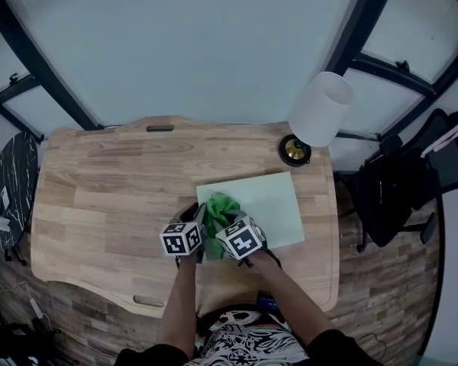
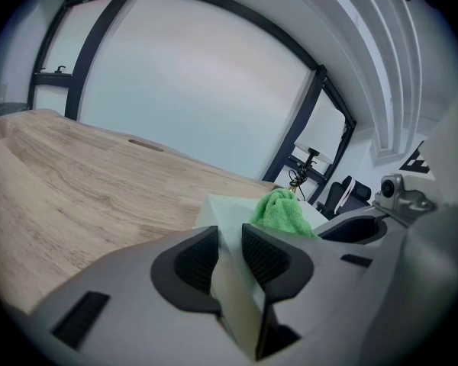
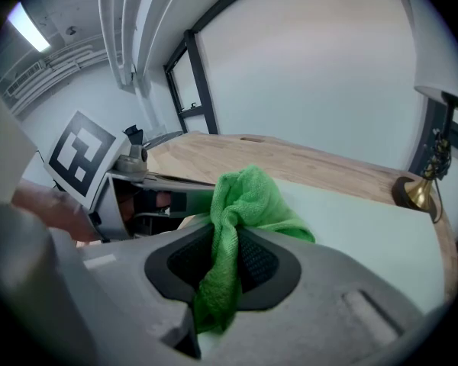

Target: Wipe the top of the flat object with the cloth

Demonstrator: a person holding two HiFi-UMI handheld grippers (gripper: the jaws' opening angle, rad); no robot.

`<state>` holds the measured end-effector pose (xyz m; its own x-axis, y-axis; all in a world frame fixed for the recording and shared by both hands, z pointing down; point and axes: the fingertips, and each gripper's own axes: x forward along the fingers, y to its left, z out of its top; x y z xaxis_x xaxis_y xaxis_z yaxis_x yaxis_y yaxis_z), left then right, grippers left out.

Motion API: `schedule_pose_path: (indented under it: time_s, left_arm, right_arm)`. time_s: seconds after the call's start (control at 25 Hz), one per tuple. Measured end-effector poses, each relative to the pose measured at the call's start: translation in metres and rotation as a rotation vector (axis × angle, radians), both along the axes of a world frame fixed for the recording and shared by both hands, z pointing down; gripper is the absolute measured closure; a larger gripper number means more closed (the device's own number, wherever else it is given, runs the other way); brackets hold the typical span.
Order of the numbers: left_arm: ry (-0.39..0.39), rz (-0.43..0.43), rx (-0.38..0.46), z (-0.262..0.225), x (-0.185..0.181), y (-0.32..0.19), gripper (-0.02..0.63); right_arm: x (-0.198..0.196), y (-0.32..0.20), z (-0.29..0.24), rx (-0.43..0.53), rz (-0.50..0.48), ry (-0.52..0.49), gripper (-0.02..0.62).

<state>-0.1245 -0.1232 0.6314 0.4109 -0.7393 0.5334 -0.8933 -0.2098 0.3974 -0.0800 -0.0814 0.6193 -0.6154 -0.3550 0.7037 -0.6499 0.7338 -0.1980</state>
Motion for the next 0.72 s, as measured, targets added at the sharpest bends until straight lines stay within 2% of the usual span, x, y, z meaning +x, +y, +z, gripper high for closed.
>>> schedule_pose_path:
  time_s: [0.72]
  left_arm:
    - [-0.016,0.002,0.014,0.000,0.000,-0.001,0.508]
  right_arm:
    - [0.003,0.017,0.000,-0.011,-0.005,0.017,0.518]
